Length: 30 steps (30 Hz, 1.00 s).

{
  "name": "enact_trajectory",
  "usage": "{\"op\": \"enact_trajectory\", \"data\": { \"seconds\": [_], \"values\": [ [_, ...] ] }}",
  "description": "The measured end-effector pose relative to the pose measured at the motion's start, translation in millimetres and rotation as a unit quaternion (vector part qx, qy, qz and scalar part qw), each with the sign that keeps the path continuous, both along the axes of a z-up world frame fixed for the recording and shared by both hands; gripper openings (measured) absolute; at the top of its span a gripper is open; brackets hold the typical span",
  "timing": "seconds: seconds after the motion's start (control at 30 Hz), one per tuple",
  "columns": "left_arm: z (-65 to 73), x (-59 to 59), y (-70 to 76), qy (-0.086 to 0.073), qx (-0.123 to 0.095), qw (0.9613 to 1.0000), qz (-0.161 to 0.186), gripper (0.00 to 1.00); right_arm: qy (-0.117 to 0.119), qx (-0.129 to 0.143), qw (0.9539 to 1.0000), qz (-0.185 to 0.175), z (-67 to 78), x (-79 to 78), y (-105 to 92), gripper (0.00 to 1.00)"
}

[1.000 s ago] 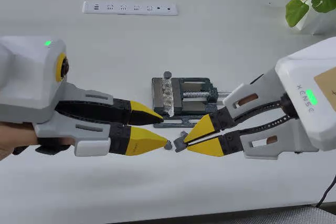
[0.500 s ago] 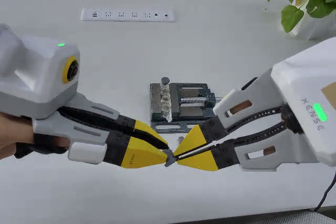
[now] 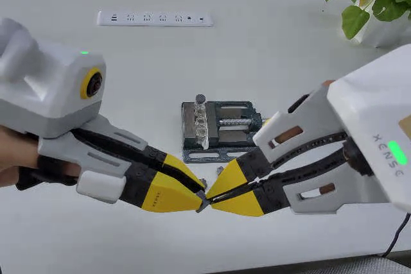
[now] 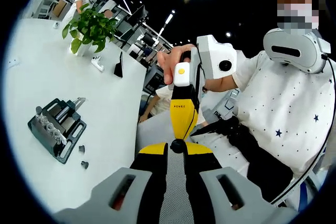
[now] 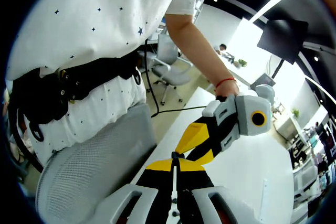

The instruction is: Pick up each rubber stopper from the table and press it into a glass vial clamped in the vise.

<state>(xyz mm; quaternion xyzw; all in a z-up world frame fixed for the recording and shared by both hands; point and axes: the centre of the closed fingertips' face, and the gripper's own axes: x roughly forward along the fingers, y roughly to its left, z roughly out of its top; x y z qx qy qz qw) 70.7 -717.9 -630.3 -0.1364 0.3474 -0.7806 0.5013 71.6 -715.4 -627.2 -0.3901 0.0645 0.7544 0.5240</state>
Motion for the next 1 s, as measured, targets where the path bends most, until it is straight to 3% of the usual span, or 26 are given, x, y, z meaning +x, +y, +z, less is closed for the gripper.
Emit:
{"op": "enact_trajectory", "data": {
  "seconds": [0.53, 0.83, 0.97, 1.0],
  "values": [
    [-2.6, -5.0, -0.2, 0.018, 0.019, 0.9994, -0.021, 0.10, -0.013, -0.015, 0.9997, 0.011, -2.7, -1.5, -0.4, 0.00],
    [-2.9, -10.6, -2.1, 0.029, 0.024, 0.9989, -0.027, 0.06, -0.020, -0.025, 0.9994, 0.017, -6.3, -2.7, -1.6, 0.00],
    [-4.4, -10.2, -3.0, 0.028, 0.025, 0.9991, -0.022, 0.06, -0.024, -0.031, 0.9991, 0.018, -8.2, -2.4, -2.9, 0.00],
    [-5.1, -8.2, -3.6, 0.021, 0.021, 0.9994, -0.017, 0.06, -0.026, -0.034, 0.9990, 0.016, -9.0, -1.3, -3.8, 0.00]
  ]
}}
